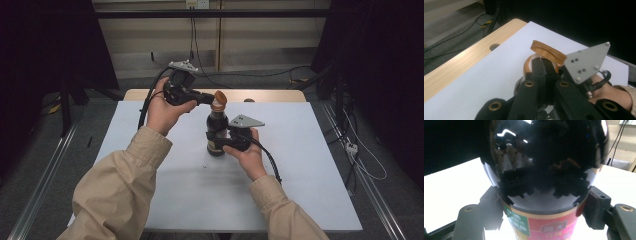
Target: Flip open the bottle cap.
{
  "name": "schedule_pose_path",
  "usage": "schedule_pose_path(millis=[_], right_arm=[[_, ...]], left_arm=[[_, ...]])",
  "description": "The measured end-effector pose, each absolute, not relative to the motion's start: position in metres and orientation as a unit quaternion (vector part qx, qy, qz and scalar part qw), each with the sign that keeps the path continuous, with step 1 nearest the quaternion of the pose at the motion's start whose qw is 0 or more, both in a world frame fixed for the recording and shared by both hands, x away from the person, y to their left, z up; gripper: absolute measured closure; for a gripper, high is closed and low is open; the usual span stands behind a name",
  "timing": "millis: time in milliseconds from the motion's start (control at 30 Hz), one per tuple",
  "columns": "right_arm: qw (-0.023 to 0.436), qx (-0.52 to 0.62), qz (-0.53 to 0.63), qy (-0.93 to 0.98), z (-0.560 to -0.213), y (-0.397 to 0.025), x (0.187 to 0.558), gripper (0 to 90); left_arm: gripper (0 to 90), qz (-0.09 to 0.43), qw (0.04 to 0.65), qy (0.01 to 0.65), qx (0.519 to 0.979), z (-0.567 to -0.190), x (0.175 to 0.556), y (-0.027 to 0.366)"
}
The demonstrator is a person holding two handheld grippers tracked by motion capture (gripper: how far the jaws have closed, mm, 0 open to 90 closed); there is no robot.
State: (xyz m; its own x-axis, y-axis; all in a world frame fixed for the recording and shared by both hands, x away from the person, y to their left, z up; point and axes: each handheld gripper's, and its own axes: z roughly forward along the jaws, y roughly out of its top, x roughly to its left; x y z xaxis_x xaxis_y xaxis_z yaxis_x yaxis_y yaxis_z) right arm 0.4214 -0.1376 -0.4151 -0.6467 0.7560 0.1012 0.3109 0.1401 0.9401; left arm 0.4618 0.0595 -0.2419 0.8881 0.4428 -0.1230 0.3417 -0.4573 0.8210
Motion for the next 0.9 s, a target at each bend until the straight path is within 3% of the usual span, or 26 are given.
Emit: schedule_pose_path(millis=[900], right_arm=[[0.204, 0.368, 0.544, 0.726, -0.4158, -0.1371, 0.4210, 30.0]], left_arm=[[90.0, 0.050, 0.475, 0.229, 0.848, -0.2400, 0.4621, 0.0582]])
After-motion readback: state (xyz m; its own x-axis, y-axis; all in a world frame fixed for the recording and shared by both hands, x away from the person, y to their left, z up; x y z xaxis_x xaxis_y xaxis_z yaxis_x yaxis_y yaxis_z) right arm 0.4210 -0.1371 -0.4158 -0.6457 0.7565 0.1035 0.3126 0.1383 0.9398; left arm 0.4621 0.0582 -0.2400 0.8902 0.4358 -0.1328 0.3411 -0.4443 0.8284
